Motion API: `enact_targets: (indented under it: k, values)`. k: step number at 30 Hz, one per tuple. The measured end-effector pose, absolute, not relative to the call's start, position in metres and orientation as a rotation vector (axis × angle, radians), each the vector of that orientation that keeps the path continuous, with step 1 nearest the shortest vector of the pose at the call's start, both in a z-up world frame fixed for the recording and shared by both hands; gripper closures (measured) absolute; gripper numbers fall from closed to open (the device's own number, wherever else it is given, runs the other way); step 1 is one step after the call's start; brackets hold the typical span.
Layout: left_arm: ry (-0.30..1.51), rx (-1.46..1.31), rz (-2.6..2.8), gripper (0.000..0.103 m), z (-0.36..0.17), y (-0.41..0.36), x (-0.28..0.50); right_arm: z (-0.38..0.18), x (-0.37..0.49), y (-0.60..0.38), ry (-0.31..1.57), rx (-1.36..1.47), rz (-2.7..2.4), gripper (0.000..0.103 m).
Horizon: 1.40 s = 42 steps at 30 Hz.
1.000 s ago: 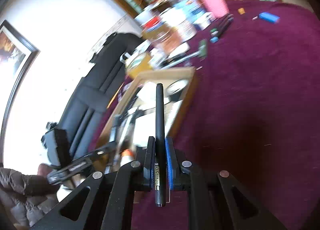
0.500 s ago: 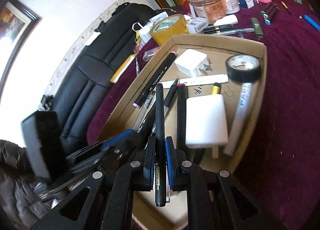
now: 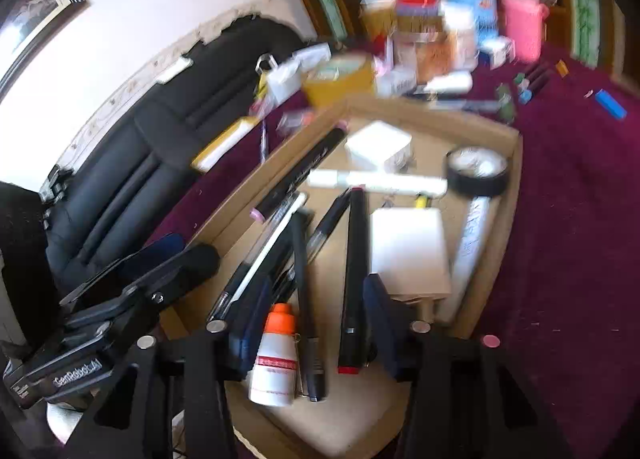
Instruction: Organize rigid objects
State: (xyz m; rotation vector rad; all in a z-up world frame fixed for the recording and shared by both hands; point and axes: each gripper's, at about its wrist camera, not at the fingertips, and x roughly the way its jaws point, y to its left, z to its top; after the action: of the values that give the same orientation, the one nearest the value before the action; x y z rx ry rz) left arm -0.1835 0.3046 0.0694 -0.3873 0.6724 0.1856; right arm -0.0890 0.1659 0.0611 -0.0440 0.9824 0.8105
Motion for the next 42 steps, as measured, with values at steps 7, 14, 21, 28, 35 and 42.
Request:
enact_targets:
  k: [7, 14, 21, 28, 35, 42]
  values:
    - [0.604, -0.253, 0.33, 0.018, 0.09, 0.287, -0.191, 0.093, -0.117, 0.138, 0.749, -0.032, 0.758, 0.018]
    - [0.582, -0.164, 0.373, 0.014, 0.103, 0.259, -0.191, 0.1, -0.133, 0.125, 0.655, -0.127, 0.688, 0.012]
    - [0.585, -0.104, 0.39, 0.013, 0.111, 0.236, -0.19, 0.094, -0.125, 0.091, 0.688, -0.037, 0.641, 0.01]
    - [0.592, -0.042, 0.386, 0.013, 0.113, 0.21, -0.187, 0.09, -0.12, 0.063, 0.71, 0.029, 0.605, 0.01]
    - [0.593, 0.007, 0.379, 0.013, 0.115, 0.191, -0.184, 0.087, -0.119, 0.048, 0.719, 0.055, 0.589, 0.01]
    - [0.585, 0.026, 0.387, 0.012, 0.116, 0.184, -0.183, 0.084, -0.117, 0.039, 0.728, 0.07, 0.573, 0.01]
